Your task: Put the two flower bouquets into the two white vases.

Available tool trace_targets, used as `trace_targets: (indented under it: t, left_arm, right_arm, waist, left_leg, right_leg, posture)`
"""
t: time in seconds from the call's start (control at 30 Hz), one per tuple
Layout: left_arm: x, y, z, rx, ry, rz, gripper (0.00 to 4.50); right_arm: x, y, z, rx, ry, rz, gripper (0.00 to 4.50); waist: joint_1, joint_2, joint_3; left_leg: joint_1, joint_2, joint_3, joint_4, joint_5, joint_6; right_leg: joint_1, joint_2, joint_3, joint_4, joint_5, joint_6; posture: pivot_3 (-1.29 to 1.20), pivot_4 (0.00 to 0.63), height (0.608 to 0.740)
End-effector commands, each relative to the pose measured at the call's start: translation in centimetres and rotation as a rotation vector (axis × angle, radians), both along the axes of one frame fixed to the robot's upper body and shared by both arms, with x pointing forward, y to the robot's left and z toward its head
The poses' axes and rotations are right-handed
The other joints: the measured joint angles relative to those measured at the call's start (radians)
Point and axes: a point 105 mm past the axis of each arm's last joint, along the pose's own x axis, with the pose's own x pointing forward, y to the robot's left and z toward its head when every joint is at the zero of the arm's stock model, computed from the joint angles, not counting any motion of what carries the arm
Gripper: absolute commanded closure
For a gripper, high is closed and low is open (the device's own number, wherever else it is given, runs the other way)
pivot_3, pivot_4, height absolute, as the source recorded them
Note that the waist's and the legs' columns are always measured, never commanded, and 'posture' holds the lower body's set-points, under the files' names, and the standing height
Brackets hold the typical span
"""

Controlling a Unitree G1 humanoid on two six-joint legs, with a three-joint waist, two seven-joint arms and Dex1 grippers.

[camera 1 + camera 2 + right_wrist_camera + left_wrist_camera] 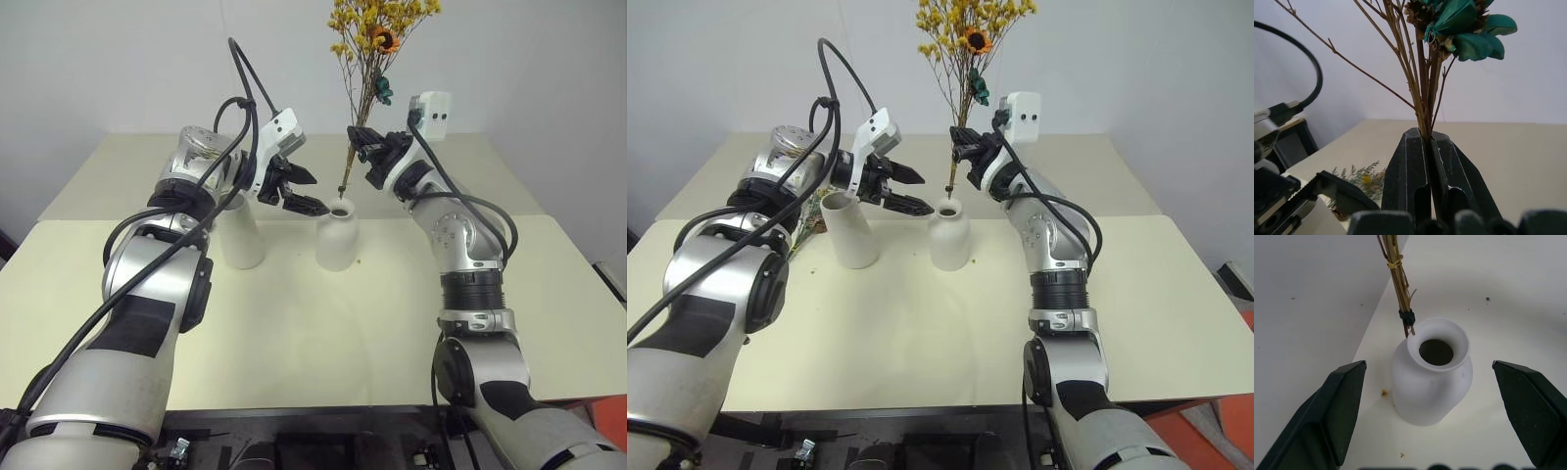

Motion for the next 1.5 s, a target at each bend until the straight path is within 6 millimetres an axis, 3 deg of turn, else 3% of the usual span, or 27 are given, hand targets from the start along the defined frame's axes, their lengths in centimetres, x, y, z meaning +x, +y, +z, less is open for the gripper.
trace_targets:
  t: [0.03, 0.5, 0.83, 1.07, 1.3, 1.5]
  left_arm:
    - [-0.1, 0.2, 1.4, -0.012, -0.039, 0.0, 0.0]
    - [-0.1, 0.1, 1.4, -0.015, -0.043, -0.006, 0.0]
    - [-0.1, 0.1, 1.3, -0.015, -0.044, -0.006, 0.0]
    - [-0.1, 0.1, 1.3, -0.012, -0.045, -0.007, 0.0]
    - [-0.1, 0.2, 1.3, -0.011, -0.044, -0.004, 0.0]
    - [-0.1, 0.3, 1.3, -0.011, -0.044, -0.006, 0.0]
  right_arm:
    - [-0.5, 0.1, 0.9, 0.004, -0.044, -0.004, 4.47]
    - [1.5, -1.4, 2.1, 0.043, -0.095, -0.124, 4.47]
    - [1.5, -2.6, 4.5, 0.088, -0.17, -0.168, 4.47]
    - [0.7, -1.9, 5.0, 0.095, -0.189, -0.122, 4.47]
    - [-0.9, -0.4, 4.0, 0.053, -0.187, -0.035, 4.47]
    - [-1.1, 0.3, 1.8, 0.009, -0.131, -0.004, 4.47]
  waist:
    - [-0.001, 0.0, 0.0]
    - [0.0, 0.0, 0.0]
    - [-0.001, 0.0, 0.0]
    - [-0.001, 0.0, 0.0]
    - [0.0, 0.0, 0.0]
    - [-0.001, 0.0, 0.0]
  left_leg:
    - [0.0, 0.0, 0.0, 0.0, 0.0, 0.0]
    - [0.0, 0.0, 0.0, 0.0, 0.0, 0.0]
    - [0.0, 0.0, 0.0, 0.0, 0.0, 0.0]
    - [0.0, 0.0, 0.0, 0.0, 0.0, 0.0]
    - [0.0, 0.0, 0.0, 0.0, 0.0, 0.0]
    - [0.0, 0.0, 0.0, 0.0, 0.0, 0.0]
  right_leg:
    - [0.0, 0.0, 0.0, 0.0, 0.0, 0.0]
    - [0.0, 0.0, 0.0, 0.0, 0.0, 0.0]
    - [0.0, 0.0, 0.0, 0.0, 0.0, 0.0]
    - [0.0, 0.0, 0.0, 0.0, 0.0, 0.0]
    - [0.0, 0.0, 0.0, -0.001, 0.0, 0.0]
    - [0.0, 0.0, 0.0, 0.0, 0.0, 0.0]
  posture:
    - [0.0, 0.15, 0.74]
    - [0.0, 0.15, 0.74]
    - [0.0, 0.15, 0.74]
    - [0.0, 0.15, 0.74]
    - [0.0, 0.15, 0.74]
    - [0.0, 0.15, 0.74]
